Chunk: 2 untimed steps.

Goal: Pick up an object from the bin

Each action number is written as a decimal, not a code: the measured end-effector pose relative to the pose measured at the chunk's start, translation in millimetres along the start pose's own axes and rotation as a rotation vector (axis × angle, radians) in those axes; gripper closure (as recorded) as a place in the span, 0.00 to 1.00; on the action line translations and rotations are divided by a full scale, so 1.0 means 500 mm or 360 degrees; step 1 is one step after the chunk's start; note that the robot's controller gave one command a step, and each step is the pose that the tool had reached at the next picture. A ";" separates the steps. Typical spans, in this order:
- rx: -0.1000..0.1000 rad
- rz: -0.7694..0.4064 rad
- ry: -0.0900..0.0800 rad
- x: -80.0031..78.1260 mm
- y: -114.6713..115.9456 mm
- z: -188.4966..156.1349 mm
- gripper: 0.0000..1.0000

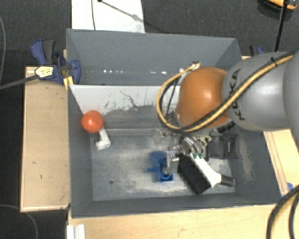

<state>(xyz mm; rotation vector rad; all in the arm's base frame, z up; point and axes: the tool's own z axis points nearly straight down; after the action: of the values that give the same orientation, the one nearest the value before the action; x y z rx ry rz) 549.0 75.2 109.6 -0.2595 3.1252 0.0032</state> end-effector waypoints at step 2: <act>-0.0001 -0.0289 0.0001 -0.011 -0.010 0.075 1.00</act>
Offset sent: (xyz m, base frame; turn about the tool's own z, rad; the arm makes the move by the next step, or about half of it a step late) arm 0.0057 -0.0043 -0.0396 -0.1860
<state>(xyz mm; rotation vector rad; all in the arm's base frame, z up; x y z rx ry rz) 555.5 71.4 72.3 -0.5422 3.0894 0.0037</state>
